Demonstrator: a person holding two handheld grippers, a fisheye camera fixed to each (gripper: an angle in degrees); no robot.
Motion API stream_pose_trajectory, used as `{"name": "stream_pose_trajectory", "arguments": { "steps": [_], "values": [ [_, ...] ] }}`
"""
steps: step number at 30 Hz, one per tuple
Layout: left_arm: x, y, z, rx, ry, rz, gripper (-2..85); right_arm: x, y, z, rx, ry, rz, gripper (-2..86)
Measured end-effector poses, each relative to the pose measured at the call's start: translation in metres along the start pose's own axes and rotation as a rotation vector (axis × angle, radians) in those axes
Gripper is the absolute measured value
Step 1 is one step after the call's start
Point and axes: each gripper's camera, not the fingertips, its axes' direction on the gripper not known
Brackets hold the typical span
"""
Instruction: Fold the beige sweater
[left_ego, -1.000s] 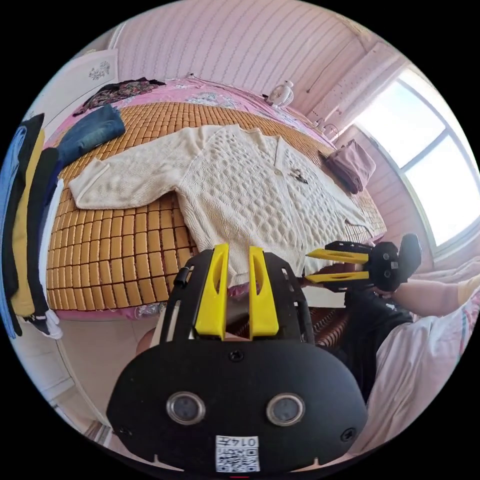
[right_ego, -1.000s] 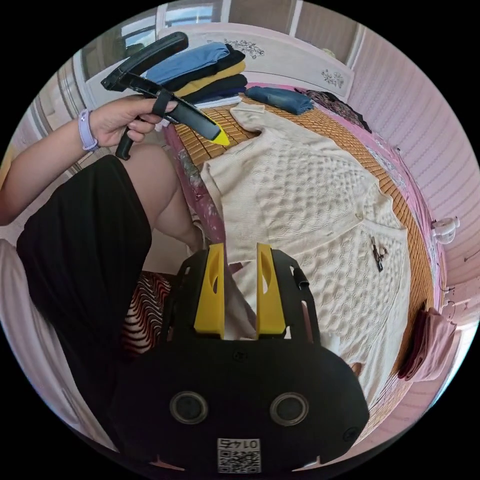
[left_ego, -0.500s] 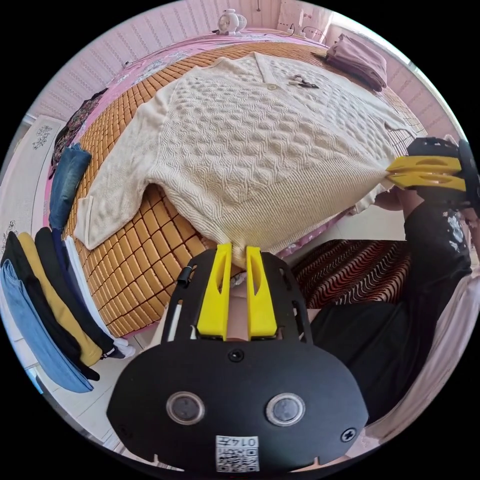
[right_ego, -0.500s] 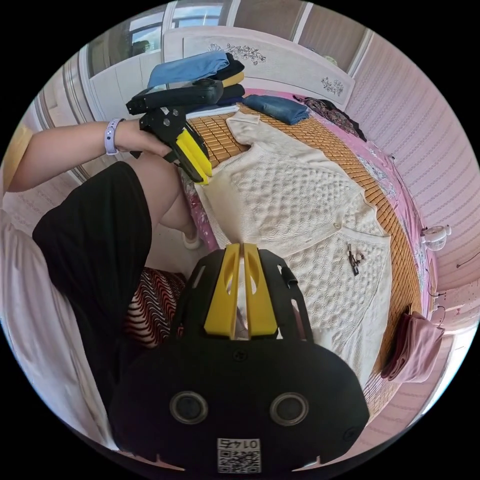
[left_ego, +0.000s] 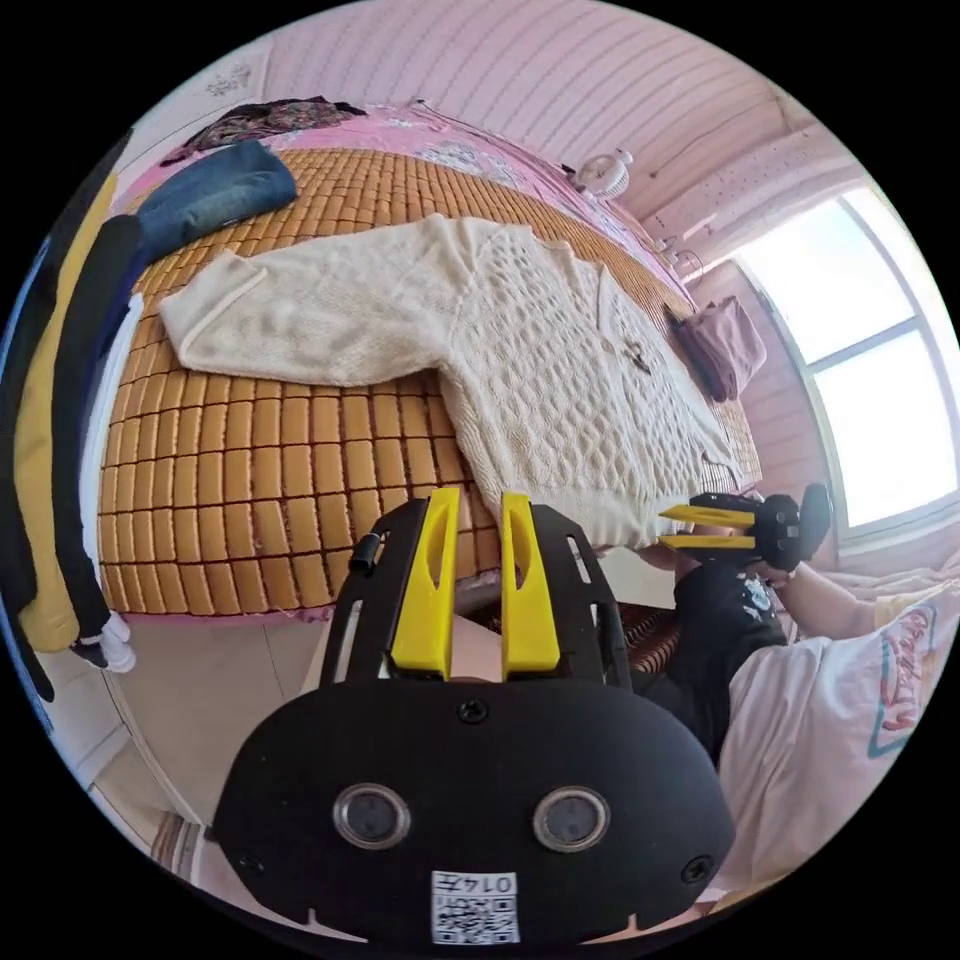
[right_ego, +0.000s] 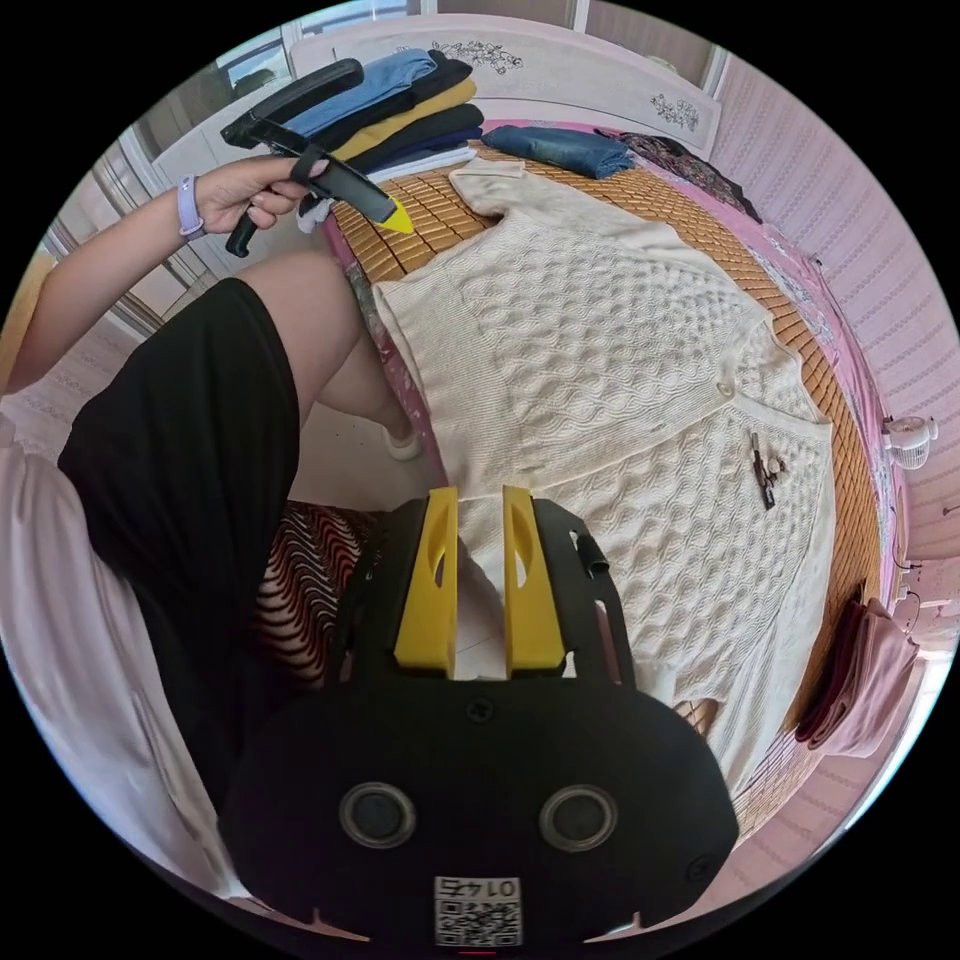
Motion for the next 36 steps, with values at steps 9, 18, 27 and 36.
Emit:
{"name": "stream_pose_trajectory", "arguments": {
  "steps": [9, 18, 27, 36],
  "values": [
    [-0.072, -0.044, -0.041, 0.313, -0.285, -0.199, 10.3, 0.041, 0.001, -0.017, 0.102, -0.047, 0.055, 7.4],
    [-0.105, -0.084, -0.009, 0.241, -0.536, -0.285, 10.0, 0.063, -0.009, 0.000, 0.133, -0.127, 0.069, 7.3],
    [-0.107, -0.078, -0.021, 0.314, -0.318, -0.292, 2.2, 0.107, 0.016, 0.006, 0.162, -0.205, 0.172, 6.6],
    [0.138, -0.085, -0.018, 0.579, 0.034, 0.364, 5.3, 0.181, 0.098, -0.016, 0.336, -0.232, 0.531, 7.2]
  ]
}}
